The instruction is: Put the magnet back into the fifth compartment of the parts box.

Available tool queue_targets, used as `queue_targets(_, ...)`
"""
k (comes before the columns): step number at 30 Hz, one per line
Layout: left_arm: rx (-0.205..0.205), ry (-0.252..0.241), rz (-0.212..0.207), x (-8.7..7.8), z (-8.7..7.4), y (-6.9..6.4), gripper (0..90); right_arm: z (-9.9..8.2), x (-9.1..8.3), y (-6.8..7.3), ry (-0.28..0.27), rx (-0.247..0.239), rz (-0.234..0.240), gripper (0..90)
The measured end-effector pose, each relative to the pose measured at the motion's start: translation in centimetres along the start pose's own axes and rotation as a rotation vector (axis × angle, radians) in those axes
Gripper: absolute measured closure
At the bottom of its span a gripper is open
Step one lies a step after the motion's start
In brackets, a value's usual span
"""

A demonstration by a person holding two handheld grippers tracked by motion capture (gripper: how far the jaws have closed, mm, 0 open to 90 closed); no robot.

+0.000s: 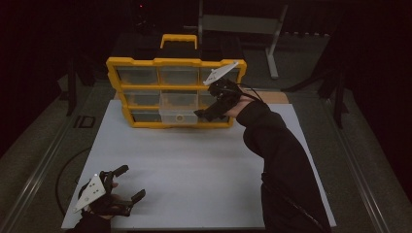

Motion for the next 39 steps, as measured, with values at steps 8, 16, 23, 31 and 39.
queue_targets(8, 0.001, 0.003, 0.002, 0.0, 0.0, 0.0, 0.1, -1.4, -0.9, -0.6, -0.055, 0.033, -0.04, 7.9)
queue_targets(16, 0.004, 0.006, 0.002, 0.0, -0.1, 0.0, 0.1, -3.2, -1.1, -0.6, -0.057, 0.044, -0.044, 7.9)
queue_targets(23, 0.004, 0.006, 0.003, 0.1, -0.1, 0.0, 0.1, -5.1, -1.0, -0.6, -0.052, 0.059, -0.04, 7.9)
queue_targets(31, 0.005, 0.007, 0.003, 0.1, -0.1, 0.0, 0.1, -7.2, -1.1, -0.3, -0.064, 0.079, -0.029, 7.9)
queue_targets(39, 0.005, 0.008, 0.003, 0.1, -0.1, 0.0, 0.1, -9.2, -1.2, 0.1, -0.069, 0.093, -0.029, 7.9)
Point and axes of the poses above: each handheld gripper's, and its own axes: x roughly forward along the jaws, z roughly out of its top, y roughly to its left, the point moved 7 cm from there along x, roughly forward along the jaws, and after that the axes turned 2 degrees about -z, right-handed, at the moved point
